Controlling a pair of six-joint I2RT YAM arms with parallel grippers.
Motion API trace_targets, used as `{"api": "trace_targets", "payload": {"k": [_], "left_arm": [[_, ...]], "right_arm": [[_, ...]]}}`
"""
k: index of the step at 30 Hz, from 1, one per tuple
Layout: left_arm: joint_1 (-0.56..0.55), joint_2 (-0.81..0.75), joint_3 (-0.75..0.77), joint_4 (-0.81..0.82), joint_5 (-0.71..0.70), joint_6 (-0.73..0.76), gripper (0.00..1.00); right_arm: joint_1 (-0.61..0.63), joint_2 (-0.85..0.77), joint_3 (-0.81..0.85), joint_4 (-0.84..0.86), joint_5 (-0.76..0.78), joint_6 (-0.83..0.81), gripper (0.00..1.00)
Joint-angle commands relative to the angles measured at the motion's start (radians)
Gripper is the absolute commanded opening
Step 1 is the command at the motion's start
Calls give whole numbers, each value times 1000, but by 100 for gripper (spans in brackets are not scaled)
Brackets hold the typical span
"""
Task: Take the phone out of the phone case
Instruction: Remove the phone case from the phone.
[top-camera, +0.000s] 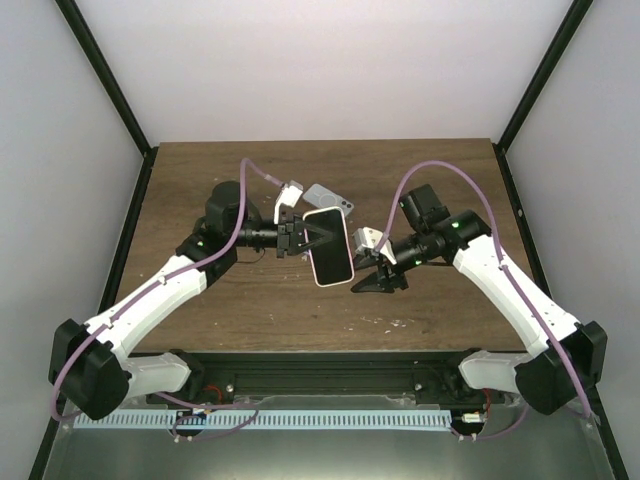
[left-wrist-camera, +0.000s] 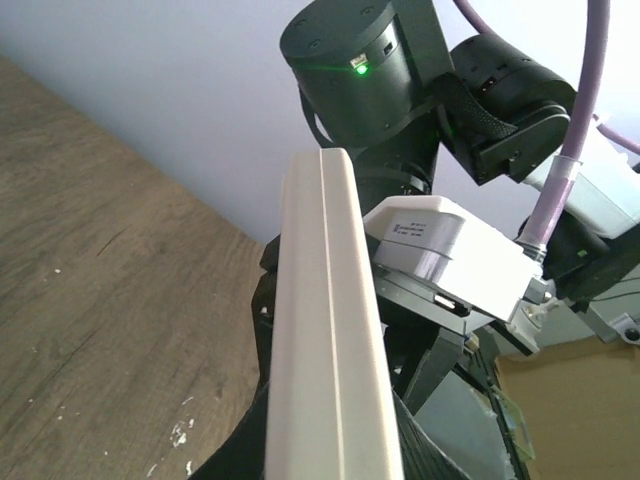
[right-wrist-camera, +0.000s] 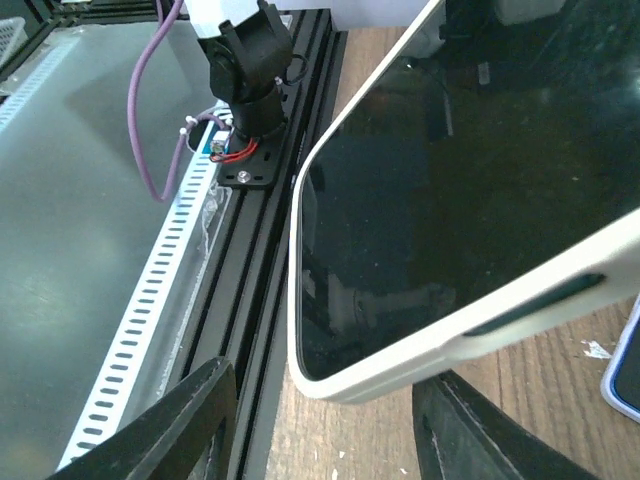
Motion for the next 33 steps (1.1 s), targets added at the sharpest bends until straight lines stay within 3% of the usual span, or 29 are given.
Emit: {"api": "trace_targets", "payload": {"k": [1,13,20,33], "left_arm": [[1,-15,2,106,58,-35,0],[2,-12,-23,148,125,-16,0],[2,-9,-41,213,168,-46,0],[0,30,-22,265,257,-110,0]], "right_arm": [[25,-7,37,24,-38,48,48],[27,-21,41,-6,-80,33,38],[30,-24,44,-18,-60,-14,23],[72,-32,63,-33,29,-135,22]]}}
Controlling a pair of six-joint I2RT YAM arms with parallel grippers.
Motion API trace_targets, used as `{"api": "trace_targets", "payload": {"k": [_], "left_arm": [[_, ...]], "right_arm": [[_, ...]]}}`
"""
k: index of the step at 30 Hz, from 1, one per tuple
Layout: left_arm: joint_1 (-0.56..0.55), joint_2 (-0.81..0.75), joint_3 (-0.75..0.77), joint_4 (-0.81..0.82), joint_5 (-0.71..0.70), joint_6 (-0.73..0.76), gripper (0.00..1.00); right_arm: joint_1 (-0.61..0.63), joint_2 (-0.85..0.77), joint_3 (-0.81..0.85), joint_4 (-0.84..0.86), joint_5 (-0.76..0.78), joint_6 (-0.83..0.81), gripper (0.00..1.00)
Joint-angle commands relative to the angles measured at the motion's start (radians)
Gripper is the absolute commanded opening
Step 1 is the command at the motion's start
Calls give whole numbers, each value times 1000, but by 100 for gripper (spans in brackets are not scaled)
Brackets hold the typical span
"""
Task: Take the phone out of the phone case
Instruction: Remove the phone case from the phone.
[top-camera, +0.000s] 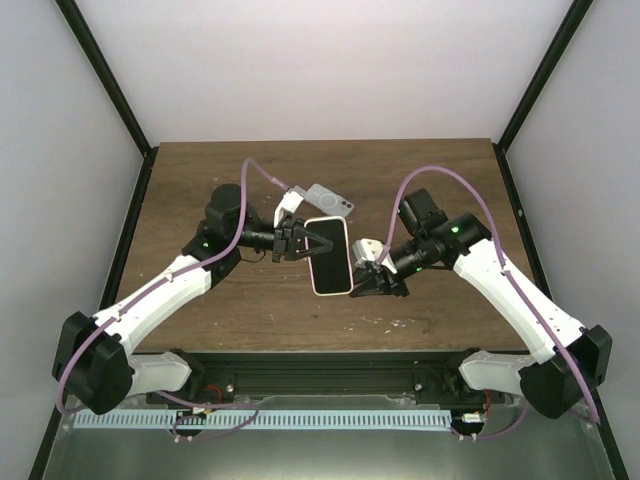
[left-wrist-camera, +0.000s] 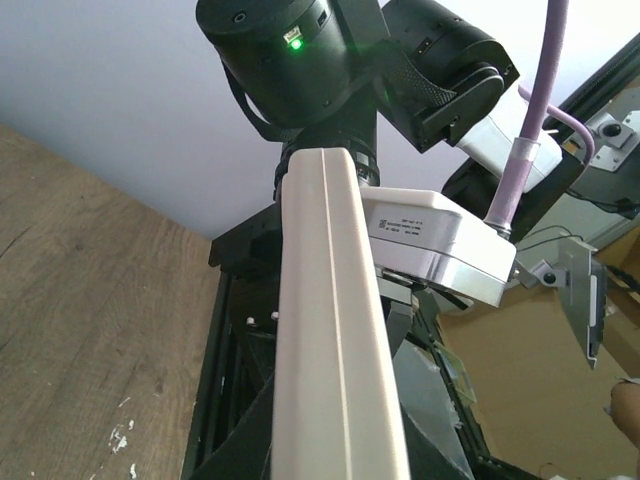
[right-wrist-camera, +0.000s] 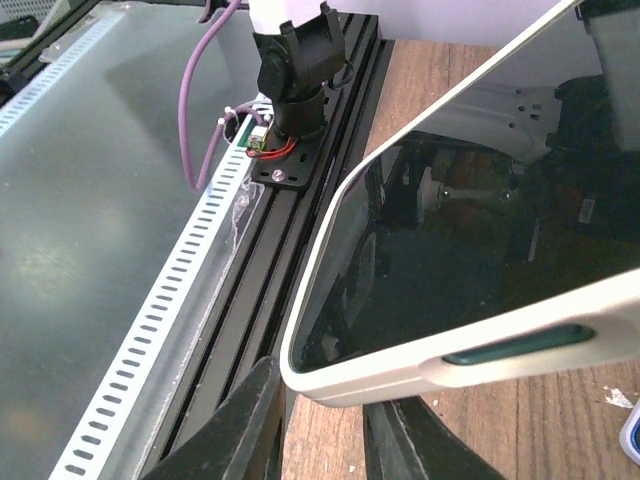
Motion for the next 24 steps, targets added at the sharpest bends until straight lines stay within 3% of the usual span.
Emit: {"api": "trace_targets", "payload": {"k": [1,14,20,24], "left_arm": [[-3,-2,20,59,69,-25,0],[-4,-18,-4,47,72,-18,0],[-4,-42,-2,-52,59,57,0],[-5,-44,-8,-64,67,85,0]], "right_arm": [[13,-4,58,20,50,-49,22],[12,18,51,98,65,-4,21],[12,7,91,23,-11,5,46],[12,6,95,22,-56,103,51]]}}
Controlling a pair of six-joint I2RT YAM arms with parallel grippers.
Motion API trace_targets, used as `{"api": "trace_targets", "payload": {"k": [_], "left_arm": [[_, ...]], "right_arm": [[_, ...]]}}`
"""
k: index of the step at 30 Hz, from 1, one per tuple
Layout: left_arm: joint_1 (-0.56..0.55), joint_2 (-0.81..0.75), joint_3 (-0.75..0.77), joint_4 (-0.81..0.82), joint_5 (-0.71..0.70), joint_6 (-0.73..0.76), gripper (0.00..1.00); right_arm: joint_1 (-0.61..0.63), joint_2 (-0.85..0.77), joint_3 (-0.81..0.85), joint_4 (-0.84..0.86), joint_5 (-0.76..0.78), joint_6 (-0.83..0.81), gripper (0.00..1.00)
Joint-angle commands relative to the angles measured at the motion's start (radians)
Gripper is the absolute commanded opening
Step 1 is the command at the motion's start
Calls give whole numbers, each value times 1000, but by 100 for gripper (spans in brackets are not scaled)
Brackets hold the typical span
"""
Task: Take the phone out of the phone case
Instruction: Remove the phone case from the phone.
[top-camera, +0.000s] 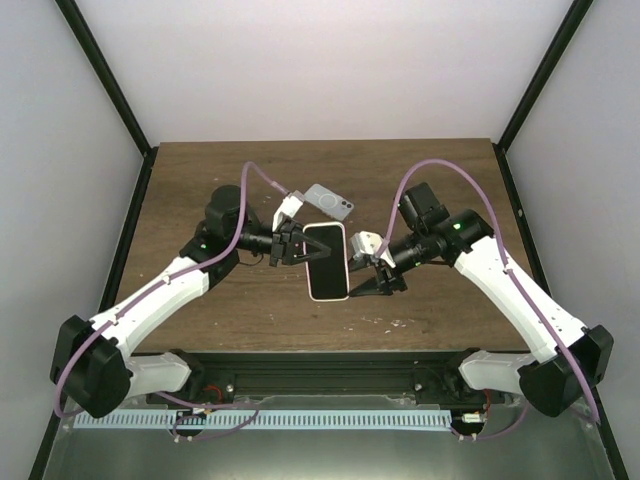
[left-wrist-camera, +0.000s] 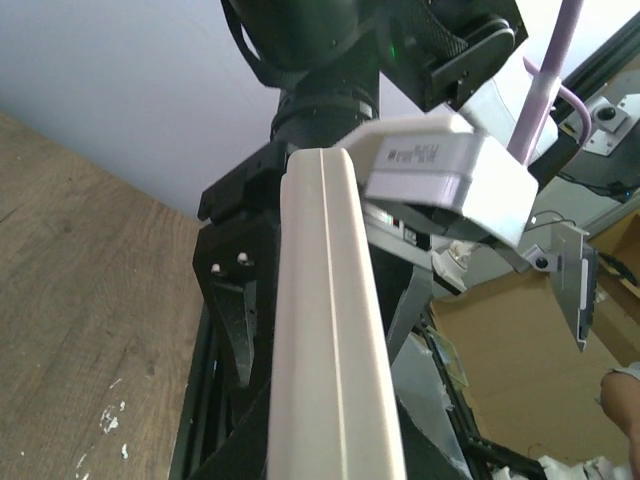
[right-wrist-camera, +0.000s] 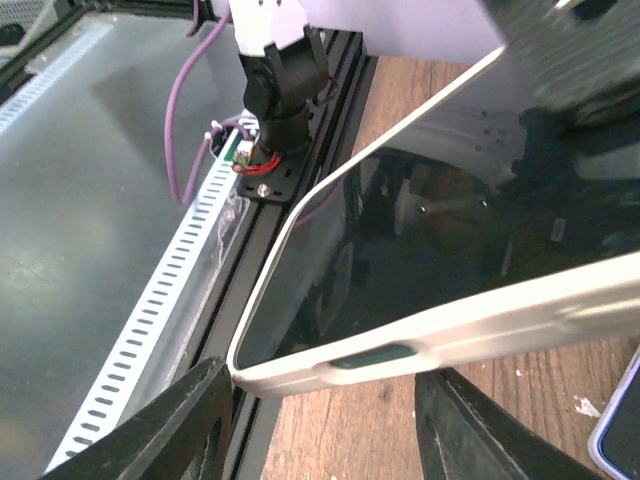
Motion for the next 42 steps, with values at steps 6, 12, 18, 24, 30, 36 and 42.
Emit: {"api": "trace_targets", "payload": {"k": [6,12,18,24,30,36,42], "left_arm": [[-8,-20,15,-7,74,55,0],[-7,-16,46,-47,95,72,0],[-8,-16,54,-54,98,75,0],[-6,-20,72,-68,71,91,0],[-6,-13,79,-80,59,110,0],[-6,-4,77,-72,66,101,0],[-7,7,74,-59,80,80,0]], "right_arm": [[5,-4,35,3,-83,116,50],[5,-8,22,26,-71,129,41],[19,1,7,17,-70,127,52],[48,-8,-30,19,-70,134,53],[54,-18,-45,35,-76,145,46],[54,-23,-54,58,-70,153,41],[54,-25,-60,75,-76,126,31]]}}
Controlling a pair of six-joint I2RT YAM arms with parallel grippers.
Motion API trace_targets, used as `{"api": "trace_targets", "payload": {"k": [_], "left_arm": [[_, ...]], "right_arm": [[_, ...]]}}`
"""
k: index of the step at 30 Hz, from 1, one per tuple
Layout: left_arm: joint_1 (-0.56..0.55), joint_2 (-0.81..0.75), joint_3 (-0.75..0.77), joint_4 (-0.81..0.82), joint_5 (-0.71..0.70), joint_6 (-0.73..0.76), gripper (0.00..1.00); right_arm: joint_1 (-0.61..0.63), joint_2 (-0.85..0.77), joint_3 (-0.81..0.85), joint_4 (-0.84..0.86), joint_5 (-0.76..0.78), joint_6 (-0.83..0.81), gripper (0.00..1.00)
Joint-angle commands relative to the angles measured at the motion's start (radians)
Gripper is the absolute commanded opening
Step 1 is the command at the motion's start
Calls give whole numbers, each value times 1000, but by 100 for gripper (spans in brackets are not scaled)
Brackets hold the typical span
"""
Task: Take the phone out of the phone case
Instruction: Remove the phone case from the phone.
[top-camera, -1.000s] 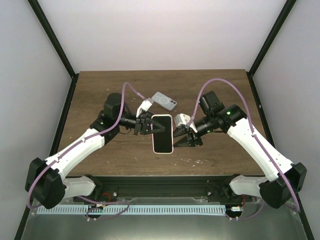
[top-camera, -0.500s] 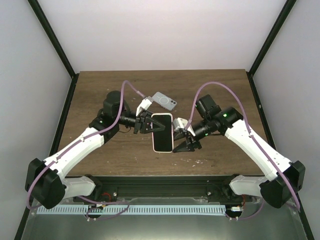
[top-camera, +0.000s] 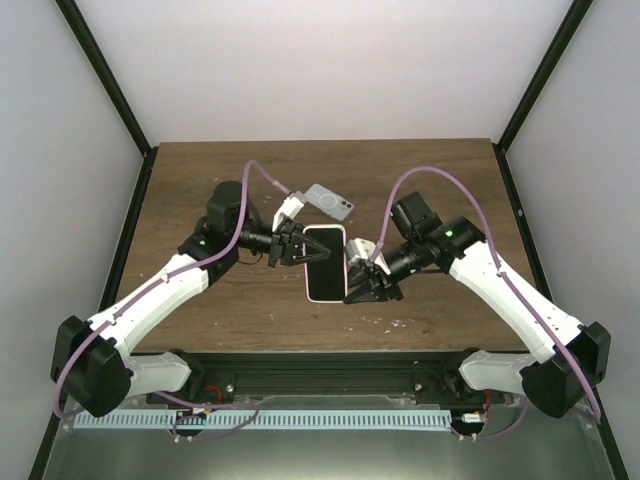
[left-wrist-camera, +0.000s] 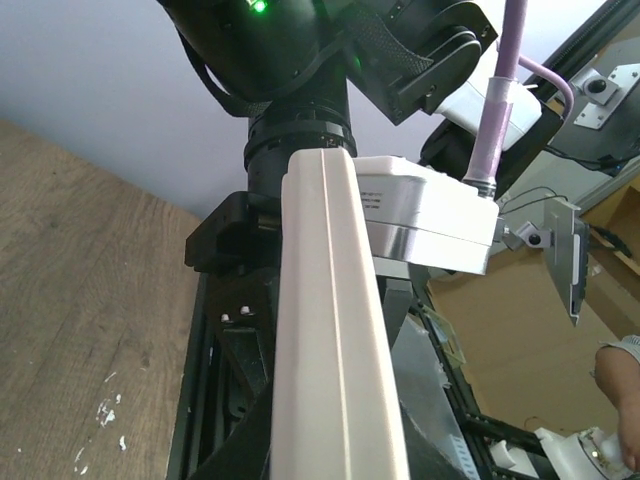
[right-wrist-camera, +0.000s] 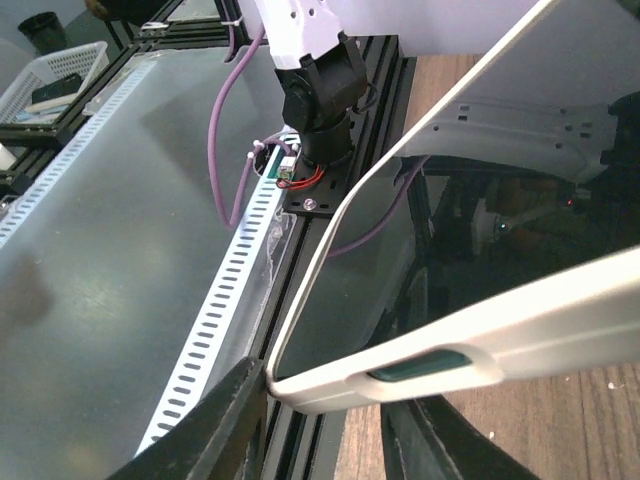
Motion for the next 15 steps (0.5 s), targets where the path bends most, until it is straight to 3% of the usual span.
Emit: {"api": "trace_targets", "payload": {"k": [1,6,15], "left_arm": [[-3,12,31,55,39,-20,0],[-3,23,32,72,45,-51,0],[-19,57,27,134,74,-129,0]], "right_arm": [[10,-22,-1,33,-12,-27,30],[12,-49,-1,64,25,-69,22],[22,-38,16,95,97,-126,18]]}}
